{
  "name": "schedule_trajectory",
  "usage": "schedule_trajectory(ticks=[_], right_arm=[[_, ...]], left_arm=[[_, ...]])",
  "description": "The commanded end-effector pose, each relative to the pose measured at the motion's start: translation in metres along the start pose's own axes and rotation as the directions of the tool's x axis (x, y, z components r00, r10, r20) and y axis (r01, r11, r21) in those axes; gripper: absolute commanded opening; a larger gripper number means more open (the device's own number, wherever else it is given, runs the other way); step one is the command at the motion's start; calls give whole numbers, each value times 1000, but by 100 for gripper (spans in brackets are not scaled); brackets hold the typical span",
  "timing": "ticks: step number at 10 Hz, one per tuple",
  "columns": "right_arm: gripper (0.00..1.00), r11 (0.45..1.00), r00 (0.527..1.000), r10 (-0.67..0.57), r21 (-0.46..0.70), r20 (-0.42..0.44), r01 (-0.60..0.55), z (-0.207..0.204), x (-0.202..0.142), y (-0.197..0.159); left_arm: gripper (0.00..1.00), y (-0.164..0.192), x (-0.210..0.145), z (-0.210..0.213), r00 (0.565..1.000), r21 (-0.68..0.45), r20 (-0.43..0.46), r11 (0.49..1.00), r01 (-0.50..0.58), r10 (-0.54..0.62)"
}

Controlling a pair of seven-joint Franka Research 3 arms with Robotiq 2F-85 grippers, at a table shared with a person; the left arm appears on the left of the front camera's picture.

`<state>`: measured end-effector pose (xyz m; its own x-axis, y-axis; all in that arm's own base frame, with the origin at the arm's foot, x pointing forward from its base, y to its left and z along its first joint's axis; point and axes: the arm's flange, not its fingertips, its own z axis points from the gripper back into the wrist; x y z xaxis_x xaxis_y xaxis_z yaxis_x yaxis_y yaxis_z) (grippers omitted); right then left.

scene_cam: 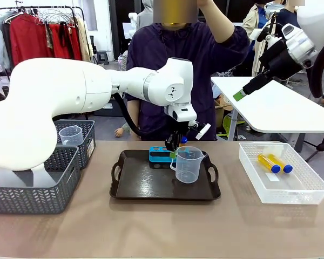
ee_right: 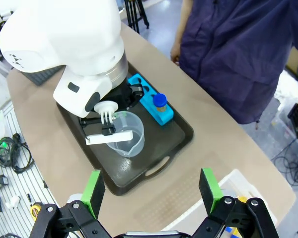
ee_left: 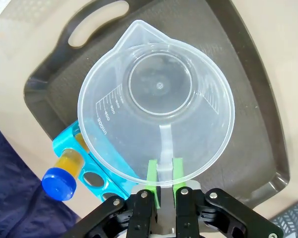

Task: Prepare the laboratory tools.
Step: Pick up one Large Measuring Cup and place it on the Handle tray, then pick up one Small flask and place it on the Handle tray.

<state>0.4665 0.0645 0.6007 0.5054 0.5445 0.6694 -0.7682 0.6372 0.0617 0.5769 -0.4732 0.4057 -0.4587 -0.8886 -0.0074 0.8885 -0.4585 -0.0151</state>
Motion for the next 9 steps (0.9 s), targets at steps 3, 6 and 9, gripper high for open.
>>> schedule_trajectory(ticks=[3, 6, 9], right_arm=[[100, 1000, 1000, 1, 14, 12, -2, 2, 0, -1], [100, 1000, 1000, 1, 14, 12, -2, 2, 0, -1], [100, 1000, 1000, 1, 14, 12, -2, 2, 0, -1]], left_arm=[[49, 8, 1, 6, 1000, -13, 5, 1000, 9, -9], [100, 3, -2, 9, 1000, -11, 7, 1000, -14, 14], [100, -9, -2, 24, 999, 32, -1, 999, -36, 36]])
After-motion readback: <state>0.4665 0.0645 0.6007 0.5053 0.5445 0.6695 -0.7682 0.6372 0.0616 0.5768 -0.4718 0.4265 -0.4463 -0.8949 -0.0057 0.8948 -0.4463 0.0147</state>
